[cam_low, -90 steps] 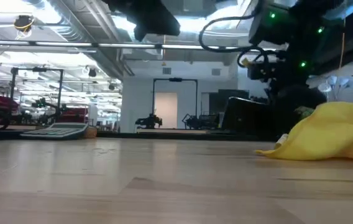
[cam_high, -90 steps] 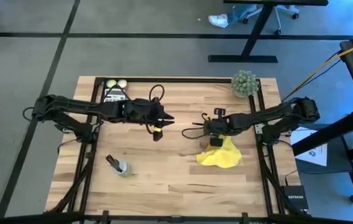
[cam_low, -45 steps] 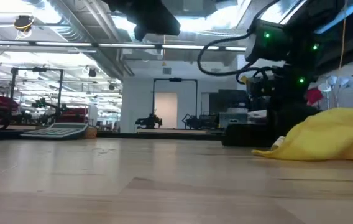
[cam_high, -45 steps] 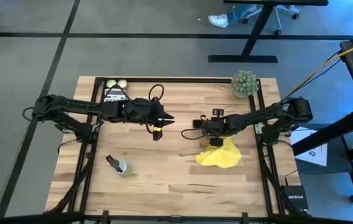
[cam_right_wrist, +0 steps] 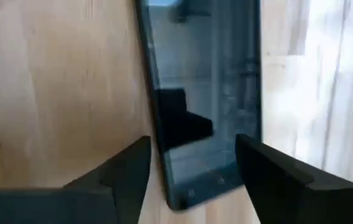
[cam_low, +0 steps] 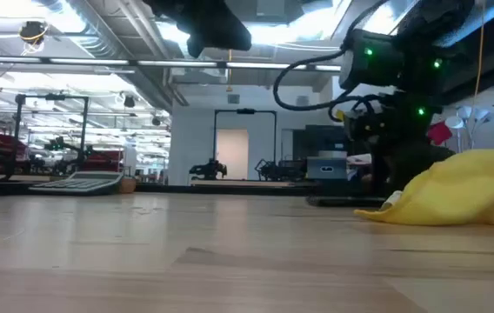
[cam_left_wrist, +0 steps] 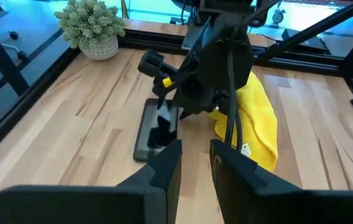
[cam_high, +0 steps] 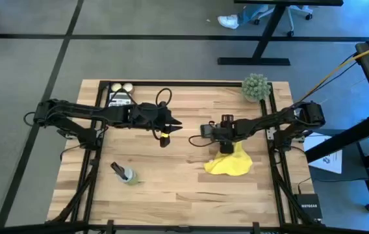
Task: Apply microfiber cloth
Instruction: Return to Home Position
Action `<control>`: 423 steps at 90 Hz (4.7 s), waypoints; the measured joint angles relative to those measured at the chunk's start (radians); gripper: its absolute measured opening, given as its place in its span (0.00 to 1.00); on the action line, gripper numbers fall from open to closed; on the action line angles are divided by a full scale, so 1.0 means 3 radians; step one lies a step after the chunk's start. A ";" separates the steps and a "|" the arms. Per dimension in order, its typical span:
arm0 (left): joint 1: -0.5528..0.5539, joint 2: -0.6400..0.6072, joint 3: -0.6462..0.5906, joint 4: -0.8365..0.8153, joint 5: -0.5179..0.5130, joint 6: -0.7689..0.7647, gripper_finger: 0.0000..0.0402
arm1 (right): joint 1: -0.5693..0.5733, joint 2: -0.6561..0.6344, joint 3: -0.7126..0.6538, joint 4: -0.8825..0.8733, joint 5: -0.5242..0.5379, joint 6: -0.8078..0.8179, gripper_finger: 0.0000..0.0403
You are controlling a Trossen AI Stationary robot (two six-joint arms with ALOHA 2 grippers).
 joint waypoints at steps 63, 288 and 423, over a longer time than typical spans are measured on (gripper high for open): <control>-0.0001 -0.0048 0.0000 -0.0021 0.0051 0.0029 0.08 | 0.0510 -0.1345 0.0127 -0.0065 -0.1142 0.1028 0.52; 0.0178 -0.4472 -0.3389 0.0470 0.0108 -0.0628 0.00 | -0.0238 -0.5084 -0.2660 0.2211 -0.1302 0.0762 0.08; 0.0145 -0.4457 -0.3390 0.0456 0.0225 -0.0829 0.00 | -0.0239 -0.5085 -0.2663 0.2212 -0.1295 0.0793 0.08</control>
